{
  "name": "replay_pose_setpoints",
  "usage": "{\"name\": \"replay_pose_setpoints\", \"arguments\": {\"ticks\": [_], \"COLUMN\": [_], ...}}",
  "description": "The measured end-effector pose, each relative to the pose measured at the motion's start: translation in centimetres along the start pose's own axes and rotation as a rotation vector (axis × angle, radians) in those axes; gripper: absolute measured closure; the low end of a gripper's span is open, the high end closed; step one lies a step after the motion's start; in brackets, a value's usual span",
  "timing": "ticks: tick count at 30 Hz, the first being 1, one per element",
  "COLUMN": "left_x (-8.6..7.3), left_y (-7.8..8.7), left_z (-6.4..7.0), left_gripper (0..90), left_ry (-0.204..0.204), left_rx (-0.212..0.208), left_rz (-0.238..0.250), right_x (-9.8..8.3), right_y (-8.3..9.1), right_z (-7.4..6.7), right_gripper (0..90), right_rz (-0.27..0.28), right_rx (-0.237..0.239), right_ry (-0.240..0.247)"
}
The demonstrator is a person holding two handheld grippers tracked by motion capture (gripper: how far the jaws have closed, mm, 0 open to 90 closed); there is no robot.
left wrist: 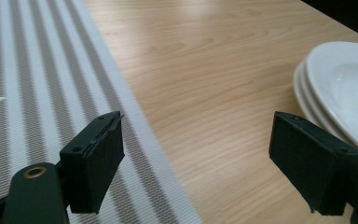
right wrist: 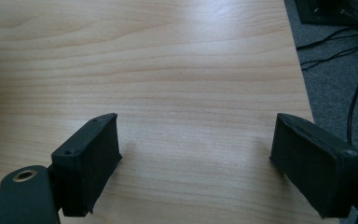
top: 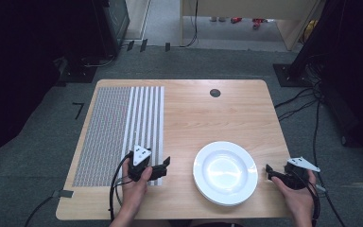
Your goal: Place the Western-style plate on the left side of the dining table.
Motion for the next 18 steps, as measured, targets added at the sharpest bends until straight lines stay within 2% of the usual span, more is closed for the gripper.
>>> {"name": "replay_pose_setpoints", "arguments": {"ticks": [2, 4, 5, 6, 7, 8, 10, 11, 13, 14, 15, 16, 17, 18], "left_x": [-0.1, -0.5, -0.5, -0.8, -0.8, -0.9, -1.0, -1.1, -1.1, -1.2, -1.3, -1.3, -1.5, -1.6], "left_y": [-0.1, -0.4, -0.4, -0.6, -0.6, -0.7, -0.8, -0.9, -1.0, -1.1, -1.2, -1.2, -1.4, -1.4], "left_z": [0.4, 1.4, 1.4, 1.9, 1.9, 2.2, 2.5, 3.0, 3.3, 3.6, 3.8, 4.1, 4.6, 4.8], "left_gripper": [17.9, 17.9, 17.9, 17.9, 17.9, 17.9, 17.4, 16.9, 16.9, 16.9, 16.9, 16.9, 16.9, 16.9], "left_ry": [-0.003, -0.013, -0.013, -0.013, -0.013, -0.006, 0.001, 0.003, 0.006, 0.006, 0.005, 0.002, -0.001, -0.001], "left_rx": [-0.010, -0.040, -0.040, -0.053, -0.053, -0.061, -0.077, -0.097, -0.104, -0.114, -0.120, -0.127, -0.137, -0.141], "left_rz": [-0.003, -0.010, -0.010, -0.019, -0.019, -0.024, -0.030, -0.033, -0.035, -0.040, -0.041, -0.043, -0.047, -0.050], "right_x": [0.2, 0.6, 0.6, 1.0, 1.0, 1.6, 1.8, 2.3, 2.5, 2.6, 3.0, 3.0, 3.2, 3.3], "right_y": [0.4, 0.8, 0.8, 1.3, 1.3, 1.8, 2.0, 2.4, 2.6, 2.8, 3.1, 3.1, 3.3, 3.5], "right_z": [0.0, -0.1, -0.1, -0.3, -0.3, -0.7, -0.9, -1.3, -1.6, -1.9, -2.4, -2.4, -2.8, -3.0], "right_gripper": [15.5, 15.6, 15.6, 15.6, 15.6, 15.8, 15.8, 16.1, 17.4, 19.8, 30.3, 30.3, 38.5, 42.3], "right_rz": [0.012, 0.036, 0.036, 0.064, 0.064, 0.098, 0.107, 0.134, 0.148, 0.160, 0.185, 0.185, 0.211, 0.221], "right_rx": [-0.006, -0.008, -0.008, 0.003, 0.003, 0.011, 0.013, 0.027, 0.038, 0.047, 0.067, 0.067, 0.091, 0.104], "right_ry": [-0.022, -0.038, -0.038, -0.069, -0.069, -0.083, -0.085, -0.093, -0.094, -0.101, -0.103, -0.103, -0.107, -0.112]}}
Point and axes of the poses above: each handheld gripper's, and its own axes: y roughly backward along the jaws, x roughly out of its top, z roughly to its right, the point moved 7 cm from there along -y, roughly forward along the jaws, and after that the axes turned 9 degrees about y, right-handed, at the moved point
